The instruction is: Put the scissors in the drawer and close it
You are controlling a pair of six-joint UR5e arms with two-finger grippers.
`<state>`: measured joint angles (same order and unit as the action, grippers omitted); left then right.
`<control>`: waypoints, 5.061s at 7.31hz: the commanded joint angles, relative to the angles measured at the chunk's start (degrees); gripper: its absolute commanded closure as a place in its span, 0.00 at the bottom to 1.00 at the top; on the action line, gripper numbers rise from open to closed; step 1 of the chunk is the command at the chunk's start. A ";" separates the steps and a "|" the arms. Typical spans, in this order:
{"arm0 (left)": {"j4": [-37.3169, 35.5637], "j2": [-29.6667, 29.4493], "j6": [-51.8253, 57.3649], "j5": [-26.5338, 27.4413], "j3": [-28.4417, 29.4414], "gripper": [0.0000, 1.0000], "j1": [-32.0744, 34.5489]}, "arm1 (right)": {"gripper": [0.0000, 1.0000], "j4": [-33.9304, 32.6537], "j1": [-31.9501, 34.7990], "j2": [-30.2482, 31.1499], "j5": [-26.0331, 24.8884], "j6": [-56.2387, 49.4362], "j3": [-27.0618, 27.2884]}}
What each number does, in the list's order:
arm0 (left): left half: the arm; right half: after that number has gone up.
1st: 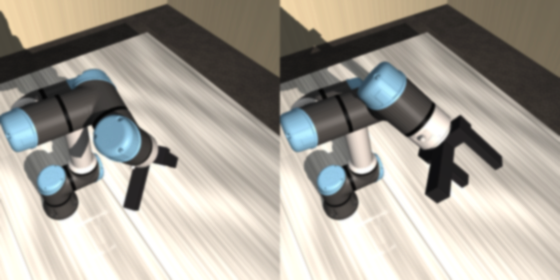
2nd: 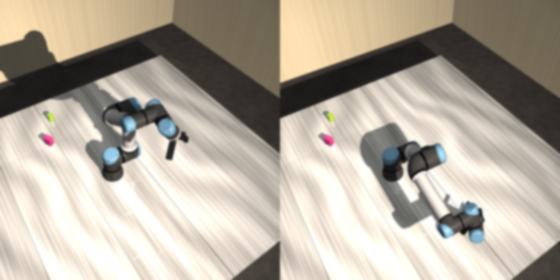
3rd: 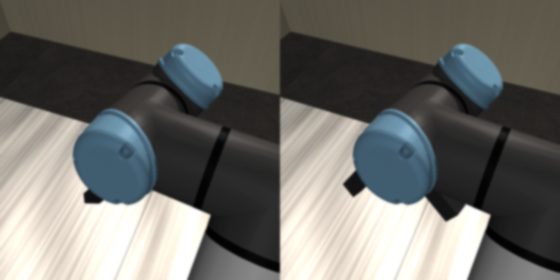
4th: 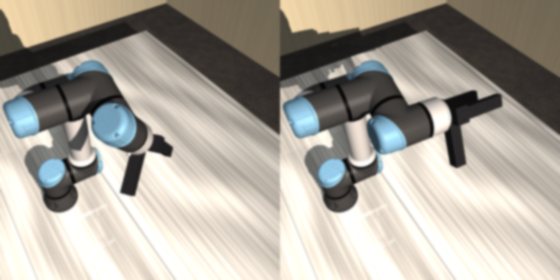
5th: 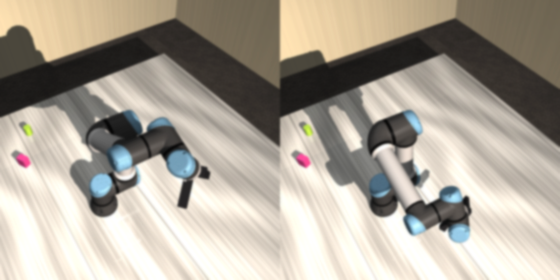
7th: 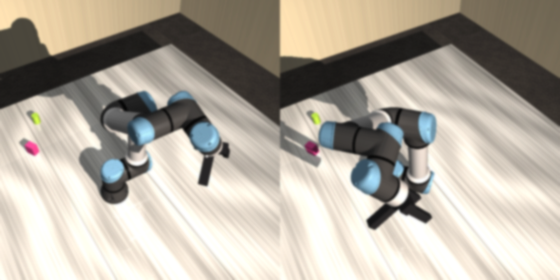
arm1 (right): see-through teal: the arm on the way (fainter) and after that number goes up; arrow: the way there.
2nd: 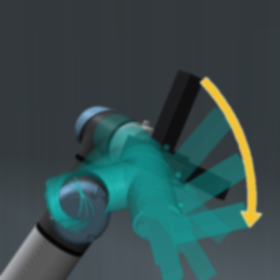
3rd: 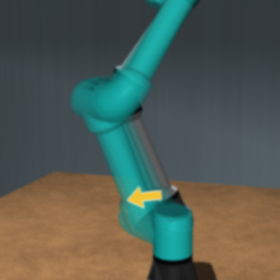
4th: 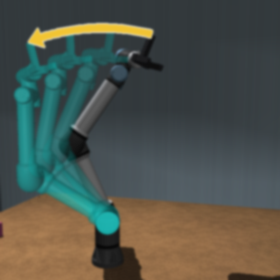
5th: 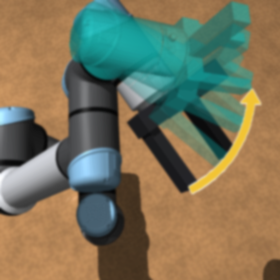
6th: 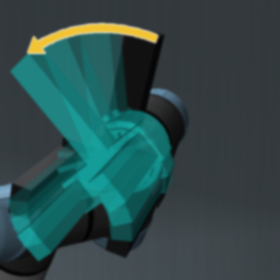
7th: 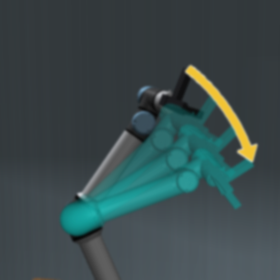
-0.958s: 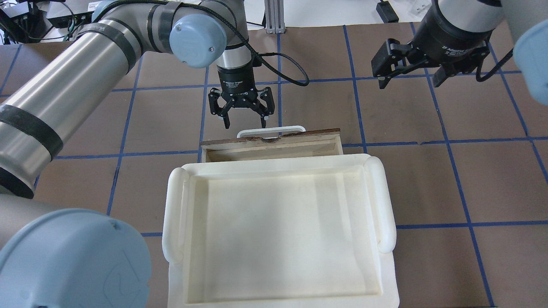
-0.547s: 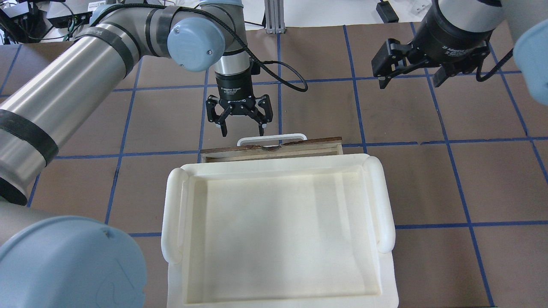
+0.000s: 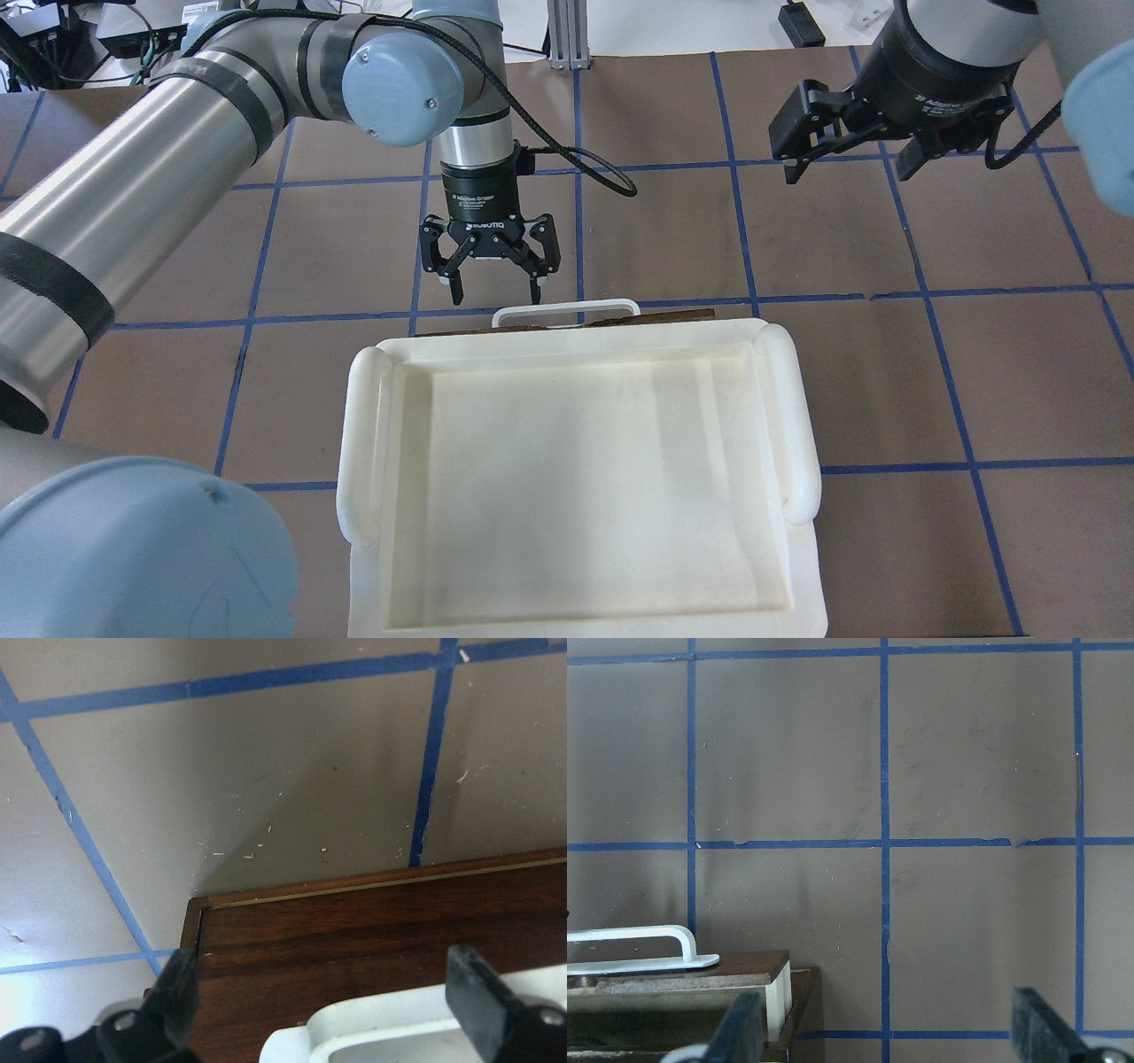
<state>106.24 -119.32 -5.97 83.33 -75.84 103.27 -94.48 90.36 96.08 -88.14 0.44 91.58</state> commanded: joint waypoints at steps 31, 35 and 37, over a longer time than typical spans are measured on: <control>3.11 4.00 -1.59 -0.98 -4.58 0.00 -0.88 | 0.00 -0.09 -0.01 -0.01 0.34 0.00 0.00; -1.57 13.03 -0.71 3.92 -1.33 0.00 -7.91 | 0.00 -0.09 -0.01 -0.01 0.34 0.00 0.00; -1.57 17.79 -0.71 4.29 -2.38 0.00 -8.26 | 0.00 -0.09 -0.01 -0.01 0.34 0.00 0.00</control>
<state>104.89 -104.35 -6.69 87.32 -77.95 95.42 -94.57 90.35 96.07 -87.77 0.44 91.58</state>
